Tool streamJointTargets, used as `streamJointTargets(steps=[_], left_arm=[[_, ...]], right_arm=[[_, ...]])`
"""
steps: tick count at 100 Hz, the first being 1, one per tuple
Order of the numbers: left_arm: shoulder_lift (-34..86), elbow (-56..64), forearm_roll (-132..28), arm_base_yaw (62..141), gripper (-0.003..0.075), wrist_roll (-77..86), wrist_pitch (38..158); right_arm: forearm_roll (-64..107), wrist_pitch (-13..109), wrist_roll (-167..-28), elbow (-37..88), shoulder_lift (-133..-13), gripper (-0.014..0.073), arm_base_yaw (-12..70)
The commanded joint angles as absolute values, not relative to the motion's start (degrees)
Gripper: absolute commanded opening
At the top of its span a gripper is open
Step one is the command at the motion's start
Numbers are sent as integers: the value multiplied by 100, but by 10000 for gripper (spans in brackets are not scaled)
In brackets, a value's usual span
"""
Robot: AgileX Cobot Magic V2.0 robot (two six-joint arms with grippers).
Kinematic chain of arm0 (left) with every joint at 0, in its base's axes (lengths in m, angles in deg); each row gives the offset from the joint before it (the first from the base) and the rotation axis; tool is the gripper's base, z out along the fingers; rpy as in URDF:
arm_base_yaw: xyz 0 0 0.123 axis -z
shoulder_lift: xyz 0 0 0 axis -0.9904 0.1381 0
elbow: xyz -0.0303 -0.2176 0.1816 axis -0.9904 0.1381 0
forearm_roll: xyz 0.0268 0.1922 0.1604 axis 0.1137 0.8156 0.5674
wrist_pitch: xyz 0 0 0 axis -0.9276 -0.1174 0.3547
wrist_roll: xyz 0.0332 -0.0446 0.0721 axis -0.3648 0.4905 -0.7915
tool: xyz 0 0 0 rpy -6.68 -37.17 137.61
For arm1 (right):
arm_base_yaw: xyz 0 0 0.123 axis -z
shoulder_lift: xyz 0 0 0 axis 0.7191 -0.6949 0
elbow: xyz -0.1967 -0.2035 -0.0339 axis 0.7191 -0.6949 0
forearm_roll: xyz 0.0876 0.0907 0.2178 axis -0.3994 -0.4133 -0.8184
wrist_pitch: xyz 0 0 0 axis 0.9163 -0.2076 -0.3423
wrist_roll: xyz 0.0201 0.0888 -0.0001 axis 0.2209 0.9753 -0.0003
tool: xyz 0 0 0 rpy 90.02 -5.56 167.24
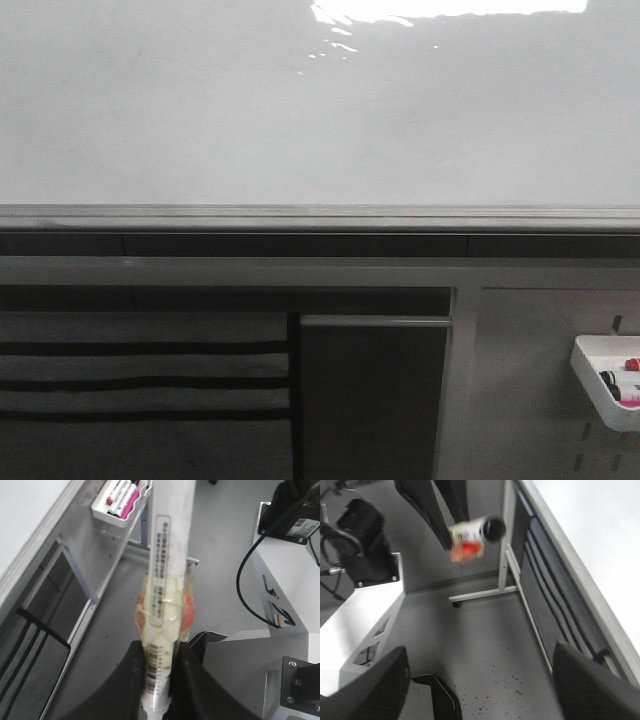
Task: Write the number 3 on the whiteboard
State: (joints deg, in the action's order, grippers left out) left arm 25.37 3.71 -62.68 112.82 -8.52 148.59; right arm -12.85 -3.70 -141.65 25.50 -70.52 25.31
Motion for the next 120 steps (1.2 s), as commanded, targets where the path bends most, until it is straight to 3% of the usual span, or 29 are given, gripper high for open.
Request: streamJointTargets(steps=[1,54,120], left_arm=[[2540,250,-6785,11321,-12,-1115,14574],[3193,-132,-6091,11722,-12,-1475,14556],[3623,-567,-5599,12033,-12,-1085,14631]], right_arm=[[-1640,-321,-14303,2885,-7309,463,2281],[-676,-615,-13639,4216,-8839,455,1274],[-481,-142,-13330,4276,-9221,454,1220]])
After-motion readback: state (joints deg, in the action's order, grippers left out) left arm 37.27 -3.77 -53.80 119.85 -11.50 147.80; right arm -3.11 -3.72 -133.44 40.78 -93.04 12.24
